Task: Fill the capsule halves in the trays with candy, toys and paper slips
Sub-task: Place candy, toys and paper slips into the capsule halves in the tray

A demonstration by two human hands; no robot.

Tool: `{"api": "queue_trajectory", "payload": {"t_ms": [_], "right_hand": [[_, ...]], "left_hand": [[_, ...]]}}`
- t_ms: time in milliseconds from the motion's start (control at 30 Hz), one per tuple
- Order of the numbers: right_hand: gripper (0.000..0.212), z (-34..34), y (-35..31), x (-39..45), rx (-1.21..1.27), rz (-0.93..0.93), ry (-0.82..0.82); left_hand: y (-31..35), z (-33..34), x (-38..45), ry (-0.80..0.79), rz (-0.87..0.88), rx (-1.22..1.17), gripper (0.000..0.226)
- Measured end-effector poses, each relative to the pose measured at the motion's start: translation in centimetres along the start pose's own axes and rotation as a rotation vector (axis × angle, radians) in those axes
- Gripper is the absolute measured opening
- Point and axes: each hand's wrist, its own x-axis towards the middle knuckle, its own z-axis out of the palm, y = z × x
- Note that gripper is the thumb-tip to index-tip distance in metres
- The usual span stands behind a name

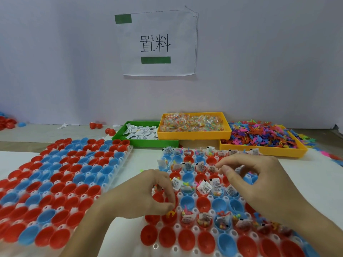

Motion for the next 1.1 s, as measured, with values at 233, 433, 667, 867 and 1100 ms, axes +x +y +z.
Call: {"api": "queue_trajectory", "payload": {"t_ms": [233, 433, 667, 867, 1100], "right_hand": [[0.016, -0.2, 0.2, 0.0, -0.008, 0.003, 0.015], [0.019, -0.4, 0.5, 0.2, 0.009, -0.003, 0.052], [0.017, -0.8, 0.8, 0.3, 0.032, 0.005, 0.067], [0.019, -1.2, 1.5, 0.4, 0.036, 0.017, 0.071], [0.022, -1.2, 2.3, 0.3, 0.041, 0.046, 0.072]], "left_hand": [[-0.1, -0.1, 0.1, 0.045, 0.003, 0.044, 0.008], [0.7, -1.2, 2.1, 0.301, 0.045, 0.014, 0.008], [-0.3, -4.7, 14.0, 0.580, -0.127, 0.227, 0.012], [-2.4, -5.7, 21.3, 0.500, -0.284, 0.325, 0.018], [-3.1, -5.8, 23.0, 0.527, -0.340, 0.355, 0.017]]}}
